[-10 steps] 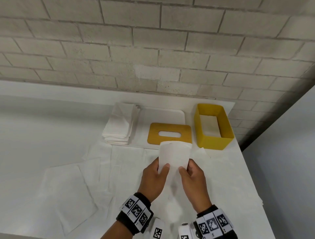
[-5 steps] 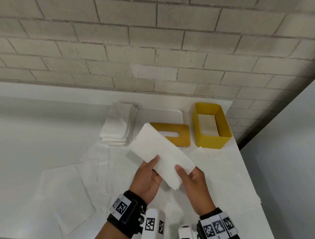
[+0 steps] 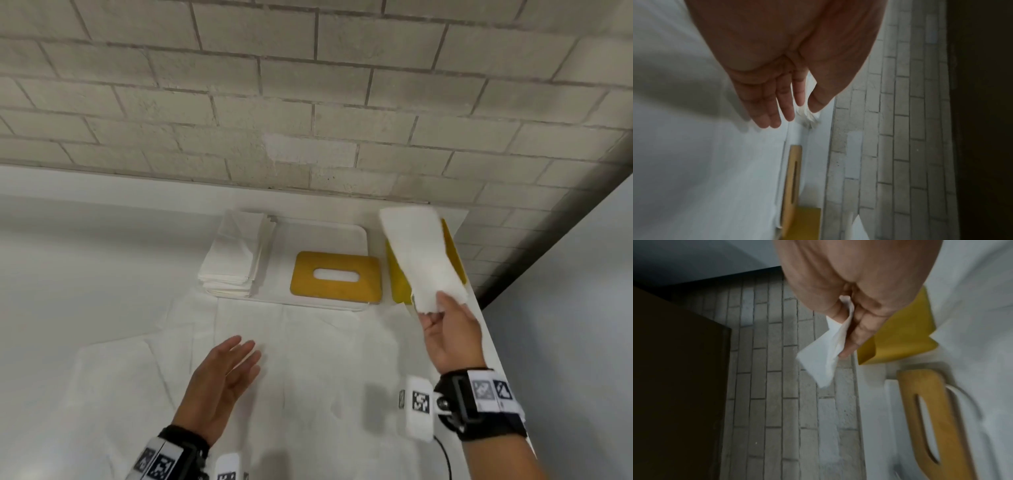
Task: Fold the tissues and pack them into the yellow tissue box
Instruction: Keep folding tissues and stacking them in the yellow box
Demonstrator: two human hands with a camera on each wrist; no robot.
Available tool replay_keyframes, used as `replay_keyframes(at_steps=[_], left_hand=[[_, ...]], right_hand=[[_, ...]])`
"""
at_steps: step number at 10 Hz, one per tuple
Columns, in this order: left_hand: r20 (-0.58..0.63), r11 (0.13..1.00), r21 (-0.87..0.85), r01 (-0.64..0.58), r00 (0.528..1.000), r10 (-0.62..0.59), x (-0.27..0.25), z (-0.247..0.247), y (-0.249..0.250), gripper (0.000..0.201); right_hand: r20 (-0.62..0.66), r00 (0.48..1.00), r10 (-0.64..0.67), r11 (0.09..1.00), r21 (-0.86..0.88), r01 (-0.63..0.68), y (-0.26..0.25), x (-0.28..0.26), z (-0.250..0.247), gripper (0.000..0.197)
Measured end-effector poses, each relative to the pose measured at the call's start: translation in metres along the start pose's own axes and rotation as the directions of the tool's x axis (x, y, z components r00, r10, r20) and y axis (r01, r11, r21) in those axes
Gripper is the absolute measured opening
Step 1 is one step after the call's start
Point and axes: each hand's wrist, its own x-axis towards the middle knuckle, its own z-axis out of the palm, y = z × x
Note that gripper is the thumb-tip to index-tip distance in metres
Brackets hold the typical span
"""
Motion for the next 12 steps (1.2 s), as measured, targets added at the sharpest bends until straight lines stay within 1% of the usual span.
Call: replay_keyframes(at_steps=[1, 2, 3, 4, 5, 7, 8, 9, 10, 11, 12], left_hand=[[-0.055, 0.997, 0.071, -0.019, 0.998, 0.023, -0.009, -0.016, -0.009, 0.026], [-0.107, 0.991, 0.134, -0.024, 0.994, 0.038, -0.011, -0.029, -0.011, 0.02], [-0.128, 0.982, 0.184, -0.051, 0.989, 0.076, -0.01, -0.041, -0.008, 0.016], [-0.153, 0.979, 0.185, -0.082, 0.982, 0.111, -0.008, -0.05, -0.005, 0.018], [-0.171, 0.976, 0.196, -0.099, 0.976, 0.133, -0.008, -0.057, -0.004, 0.021], [-0.187, 0.97, 0.213, -0.114, 0.97, 0.155, -0.008, -0.058, -0.007, 0.022], [-0.188, 0.973, 0.202, -0.113, 0.97, 0.152, -0.008, -0.057, -0.006, 0.022], [-0.189, 0.976, 0.192, -0.101, 0.972, 0.137, -0.006, -0.056, -0.007, 0.027], [-0.17, 0.971, 0.214, -0.109, 0.974, 0.147, -0.006, -0.055, -0.007, 0.024], [-0.157, 0.966, 0.229, -0.121, 0.975, 0.16, -0.008, -0.054, -0.007, 0.02], [-0.156, 0.961, 0.249, -0.117, 0.975, 0.159, -0.006, -0.056, -0.01, 0.024]], right_hand=[[-0.033, 0.999, -0.04, 0.999, 0.03, 0.041, -0.014, 0.024, 0.022, 0.024], [-0.064, 0.998, -0.001, 0.998, 0.061, 0.005, -0.021, 0.042, 0.042, 0.026], [-0.087, 0.996, 0.037, 0.997, 0.065, -0.031, -0.022, 0.056, 0.054, 0.023], [-0.105, 0.993, 0.06, 0.997, 0.053, -0.055, -0.022, 0.068, 0.058, 0.017], [-0.129, 0.988, 0.08, 0.996, 0.04, -0.076, -0.021, 0.077, 0.059, 0.019], [-0.167, 0.985, 0.051, 0.997, 0.073, -0.04, -0.021, 0.09, 0.06, 0.041], [-0.195, 0.979, 0.054, 0.998, 0.051, -0.045, -0.022, 0.086, 0.064, 0.039], [-0.221, 0.972, 0.076, 0.994, 0.09, -0.057, -0.019, 0.091, 0.066, 0.044], [-0.211, 0.972, 0.104, 0.989, 0.124, -0.079, -0.019, 0.095, 0.065, 0.046], [-0.181, 0.978, 0.106, 0.99, 0.111, -0.087, -0.02, 0.089, 0.067, 0.047], [-0.153, 0.984, 0.091, 0.995, 0.041, -0.086, -0.018, 0.092, 0.063, 0.047]])
